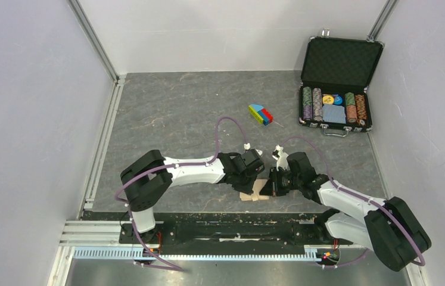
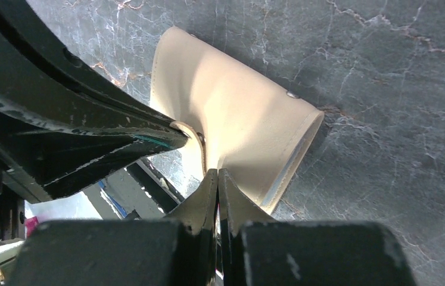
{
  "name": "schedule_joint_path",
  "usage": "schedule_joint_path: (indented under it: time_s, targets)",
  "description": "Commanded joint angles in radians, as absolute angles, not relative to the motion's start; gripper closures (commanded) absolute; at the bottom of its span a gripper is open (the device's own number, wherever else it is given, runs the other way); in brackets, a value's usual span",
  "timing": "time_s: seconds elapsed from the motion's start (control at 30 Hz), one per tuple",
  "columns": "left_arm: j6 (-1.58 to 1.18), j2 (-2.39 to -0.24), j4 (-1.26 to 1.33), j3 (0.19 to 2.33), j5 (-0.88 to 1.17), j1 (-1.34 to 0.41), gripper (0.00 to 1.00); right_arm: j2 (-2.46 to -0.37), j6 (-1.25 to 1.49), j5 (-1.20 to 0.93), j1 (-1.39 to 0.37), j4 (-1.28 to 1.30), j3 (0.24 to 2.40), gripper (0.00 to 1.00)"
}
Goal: Put the credit cards into the card holder
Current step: Close the card holder at the center of the board.
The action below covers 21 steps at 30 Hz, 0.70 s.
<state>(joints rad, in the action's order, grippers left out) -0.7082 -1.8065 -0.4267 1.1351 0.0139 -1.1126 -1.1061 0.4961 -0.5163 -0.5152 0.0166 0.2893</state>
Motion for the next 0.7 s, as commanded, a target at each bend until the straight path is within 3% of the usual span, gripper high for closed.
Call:
schedule_joint_path:
  time_s: [0.0,0.67]
  targets:
    - [-0.713,-1.866,-0.372,1.154,0.026,-1.107,0.98,-1.076,0.481,-0.549,-0.522,-0.018,0.283,1.0]
    - [-0.718,-1.843,-0.384,1.151,0.05,-1.102,0.96,-1.216,0.513,-0.523,-0.537,-0.118,0.278,1.0]
